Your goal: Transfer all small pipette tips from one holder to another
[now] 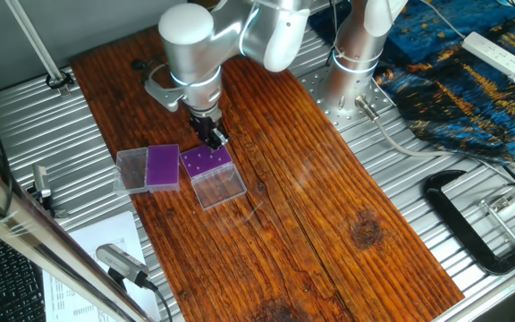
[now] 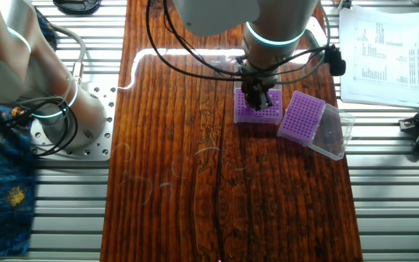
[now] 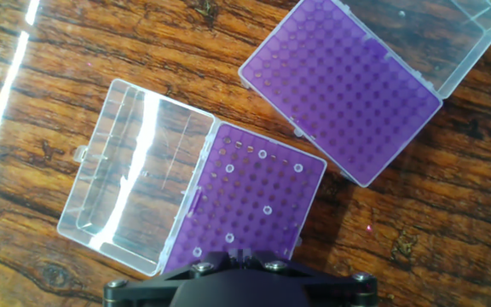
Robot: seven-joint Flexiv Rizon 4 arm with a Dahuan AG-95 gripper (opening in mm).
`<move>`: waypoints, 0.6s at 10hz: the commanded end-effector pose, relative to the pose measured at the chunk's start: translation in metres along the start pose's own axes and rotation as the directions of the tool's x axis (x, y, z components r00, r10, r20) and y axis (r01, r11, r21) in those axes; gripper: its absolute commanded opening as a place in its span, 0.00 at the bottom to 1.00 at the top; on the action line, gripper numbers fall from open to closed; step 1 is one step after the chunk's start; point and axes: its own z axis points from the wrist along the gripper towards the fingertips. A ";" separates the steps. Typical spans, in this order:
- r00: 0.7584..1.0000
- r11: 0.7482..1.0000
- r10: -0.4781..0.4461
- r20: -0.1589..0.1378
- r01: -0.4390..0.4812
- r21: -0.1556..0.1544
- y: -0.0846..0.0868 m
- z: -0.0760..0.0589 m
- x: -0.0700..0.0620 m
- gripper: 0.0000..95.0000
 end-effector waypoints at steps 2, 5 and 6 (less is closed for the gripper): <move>1.000 1.000 -0.008 0.002 0.008 -0.001 0.001 -0.001 0.004 0.00; 0.999 1.000 -0.026 0.024 0.026 0.004 -0.003 0.003 0.007 0.20; 0.999 1.000 -0.028 0.030 0.028 0.001 -0.004 0.003 0.008 0.20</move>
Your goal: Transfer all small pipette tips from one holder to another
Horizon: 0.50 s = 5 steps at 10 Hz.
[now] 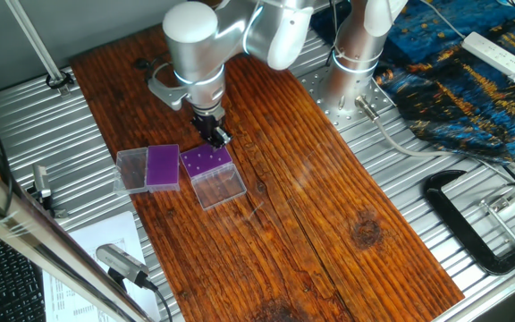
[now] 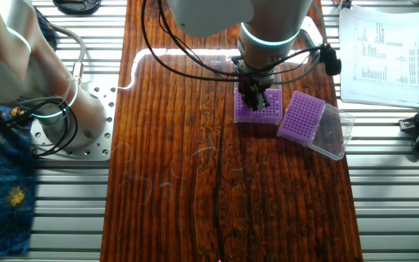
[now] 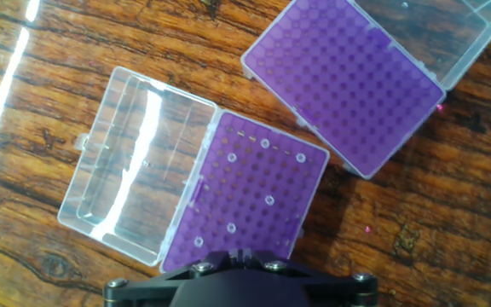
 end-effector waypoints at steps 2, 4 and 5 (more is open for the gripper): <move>1.000 1.000 -0.015 0.019 0.015 0.005 -0.003 -0.001 0.003 0.20; 1.000 1.000 -0.014 0.017 0.014 0.006 -0.003 -0.001 0.003 0.20; 1.000 1.000 -0.014 0.017 0.014 0.006 -0.002 -0.001 0.003 0.20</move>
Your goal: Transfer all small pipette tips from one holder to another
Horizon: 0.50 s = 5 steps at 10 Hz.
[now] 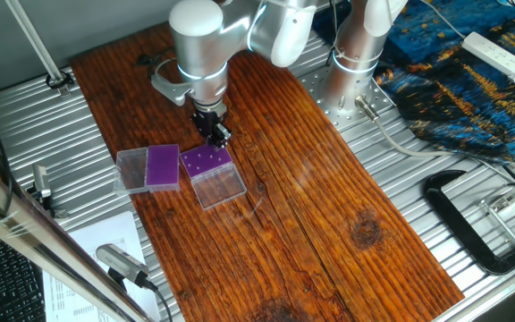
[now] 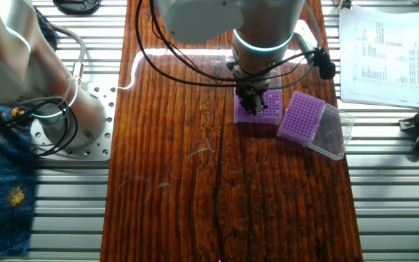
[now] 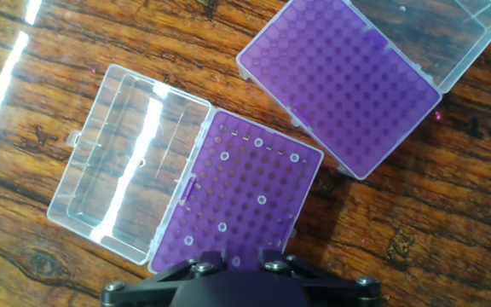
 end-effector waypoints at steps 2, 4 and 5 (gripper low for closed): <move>1.000 1.000 -0.001 0.000 0.001 0.001 0.000 0.002 -0.001 0.20; 1.000 1.000 -0.001 0.000 0.001 0.001 0.000 0.002 -0.001 0.20; 1.000 1.000 -0.001 0.001 0.001 0.002 0.001 0.002 -0.002 0.20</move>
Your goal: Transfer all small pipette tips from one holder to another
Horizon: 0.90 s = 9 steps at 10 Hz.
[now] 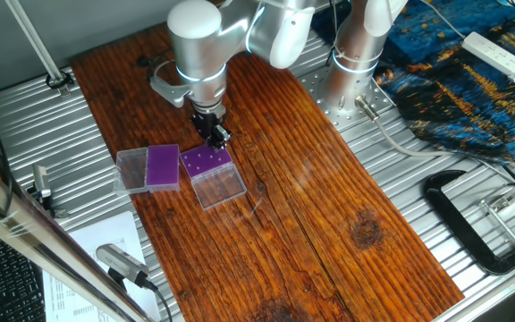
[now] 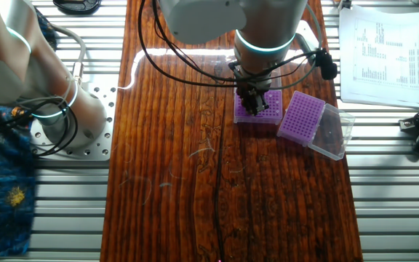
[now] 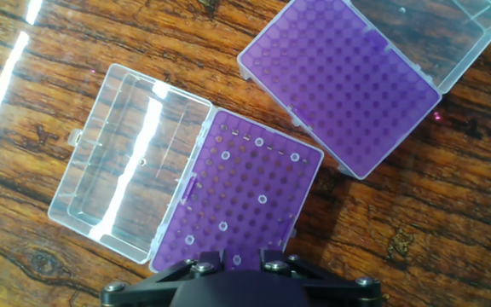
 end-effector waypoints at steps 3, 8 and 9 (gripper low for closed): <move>1.000 1.000 0.000 -0.003 0.000 0.005 0.002 0.001 -0.001 0.20; 1.000 1.000 0.002 -0.002 -0.002 0.001 0.002 0.002 -0.001 0.00; 1.000 1.000 0.000 -0.003 0.000 0.000 0.002 0.002 -0.001 0.00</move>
